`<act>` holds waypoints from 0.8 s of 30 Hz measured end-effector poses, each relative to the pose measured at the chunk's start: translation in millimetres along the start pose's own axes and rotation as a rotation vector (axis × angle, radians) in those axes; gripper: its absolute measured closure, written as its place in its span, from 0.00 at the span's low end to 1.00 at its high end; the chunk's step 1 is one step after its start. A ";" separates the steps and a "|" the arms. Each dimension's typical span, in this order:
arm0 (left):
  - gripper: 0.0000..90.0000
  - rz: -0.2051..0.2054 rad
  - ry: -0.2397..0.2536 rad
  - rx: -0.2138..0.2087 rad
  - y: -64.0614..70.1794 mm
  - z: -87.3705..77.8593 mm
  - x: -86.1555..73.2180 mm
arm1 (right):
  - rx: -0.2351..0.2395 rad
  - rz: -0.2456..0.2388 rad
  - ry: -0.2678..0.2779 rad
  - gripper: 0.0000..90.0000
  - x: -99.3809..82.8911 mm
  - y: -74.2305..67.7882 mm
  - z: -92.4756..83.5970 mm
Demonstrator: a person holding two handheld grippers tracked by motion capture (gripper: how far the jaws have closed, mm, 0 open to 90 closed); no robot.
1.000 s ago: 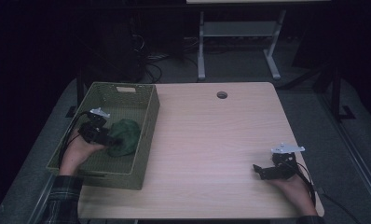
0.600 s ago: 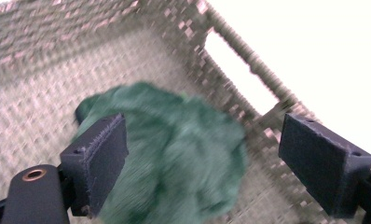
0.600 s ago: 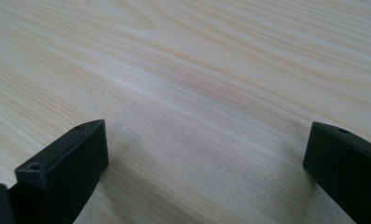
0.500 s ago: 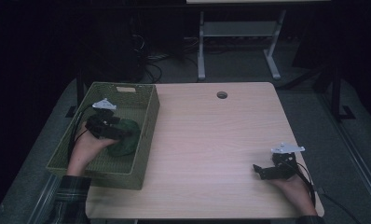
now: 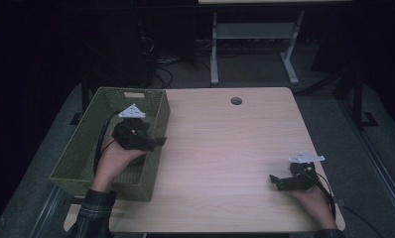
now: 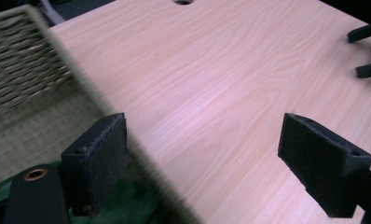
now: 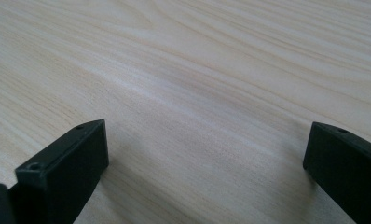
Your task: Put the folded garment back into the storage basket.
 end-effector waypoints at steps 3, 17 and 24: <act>0.17 0.009 0.003 -0.012 10.7 7.9 3.6 | 0.000 0.000 0.000 0.00 0.0 0.0 0.0; 0.17 0.045 -0.002 -0.071 51.1 47.2 5.1 | 0.000 0.000 0.000 0.00 0.0 0.0 0.0; 0.17 0.076 -0.057 -0.100 72.2 81.0 -8.4 | 0.000 0.001 0.000 0.00 0.0 0.0 0.0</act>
Point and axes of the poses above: each handheld gripper's, and its own axes: z roughly forward along the jaws, x roughly out of its top, y roughly to its right, the point moved 7 cm from there along z, roughly forward along the jaws, and after that the axes turned 1 degree about -z, right-handed, at the moved point
